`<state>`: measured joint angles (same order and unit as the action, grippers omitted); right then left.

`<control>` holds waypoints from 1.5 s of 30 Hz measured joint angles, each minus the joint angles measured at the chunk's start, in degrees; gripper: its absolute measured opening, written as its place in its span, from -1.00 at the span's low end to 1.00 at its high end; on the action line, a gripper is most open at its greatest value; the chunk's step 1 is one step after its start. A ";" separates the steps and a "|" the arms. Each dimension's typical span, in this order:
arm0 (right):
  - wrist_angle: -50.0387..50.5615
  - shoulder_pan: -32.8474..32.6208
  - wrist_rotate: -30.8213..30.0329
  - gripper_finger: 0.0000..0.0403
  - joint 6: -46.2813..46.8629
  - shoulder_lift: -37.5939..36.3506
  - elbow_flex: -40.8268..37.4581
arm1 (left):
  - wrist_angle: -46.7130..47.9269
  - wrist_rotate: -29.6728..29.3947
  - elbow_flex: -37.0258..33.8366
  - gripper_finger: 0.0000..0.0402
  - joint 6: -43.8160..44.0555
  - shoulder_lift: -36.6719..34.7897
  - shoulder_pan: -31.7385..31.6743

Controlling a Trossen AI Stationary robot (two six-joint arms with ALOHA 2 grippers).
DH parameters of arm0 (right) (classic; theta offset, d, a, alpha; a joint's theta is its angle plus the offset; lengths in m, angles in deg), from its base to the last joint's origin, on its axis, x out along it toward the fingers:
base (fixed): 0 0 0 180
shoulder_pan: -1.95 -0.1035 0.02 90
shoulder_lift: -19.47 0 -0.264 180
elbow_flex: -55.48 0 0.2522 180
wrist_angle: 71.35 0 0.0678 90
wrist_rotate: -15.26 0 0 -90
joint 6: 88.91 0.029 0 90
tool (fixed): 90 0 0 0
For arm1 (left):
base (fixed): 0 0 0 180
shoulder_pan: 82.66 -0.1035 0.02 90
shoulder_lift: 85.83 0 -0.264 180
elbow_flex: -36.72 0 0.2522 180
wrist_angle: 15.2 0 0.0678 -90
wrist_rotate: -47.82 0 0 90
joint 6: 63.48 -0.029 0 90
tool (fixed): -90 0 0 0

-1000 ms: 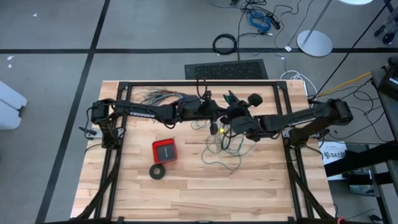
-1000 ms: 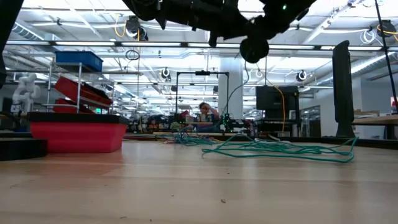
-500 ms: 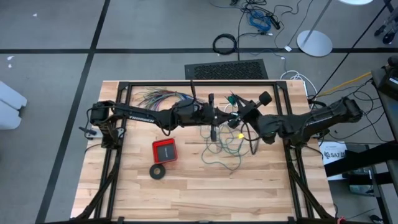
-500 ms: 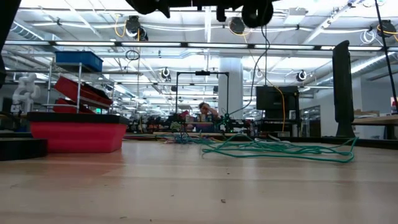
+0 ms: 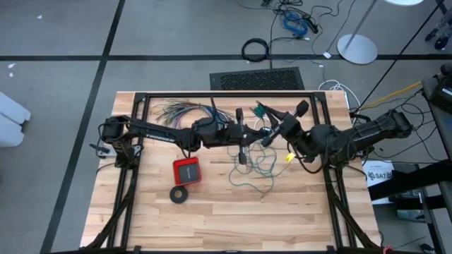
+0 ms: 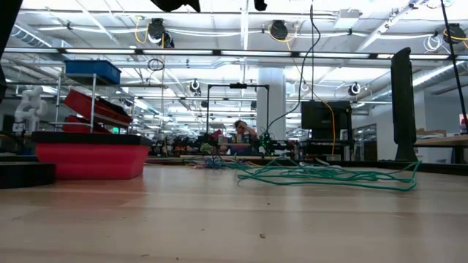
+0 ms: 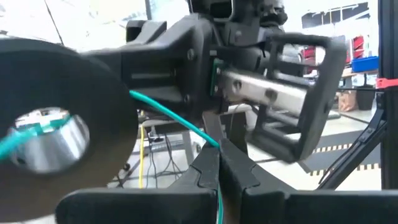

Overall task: Coil cords
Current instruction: Coil the green wire onto the spool

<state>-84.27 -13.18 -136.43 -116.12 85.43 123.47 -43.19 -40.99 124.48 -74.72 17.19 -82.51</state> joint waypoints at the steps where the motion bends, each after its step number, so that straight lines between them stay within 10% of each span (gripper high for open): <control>1: -0.66 0.00 0.44 -1.00 -0.06 0.00 0.00 | 0.07 -0.27 0.00 -0.99 -0.13 0.00 0.11; 26: -2.90 -2.79 6.29 -1.00 2.69 -3.19 0.20 | 7.68 -0.97 -0.50 -0.64 -5.77 0.07 -3.62; 45: 0.32 -5.93 6.31 -1.00 3.08 -4.48 0.15 | 5.62 11.50 -6.56 -0.70 -7.67 0.09 -10.02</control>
<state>-83.95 -19.11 -130.12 -113.04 80.94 123.63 -37.57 -29.49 117.93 -82.39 17.28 -92.52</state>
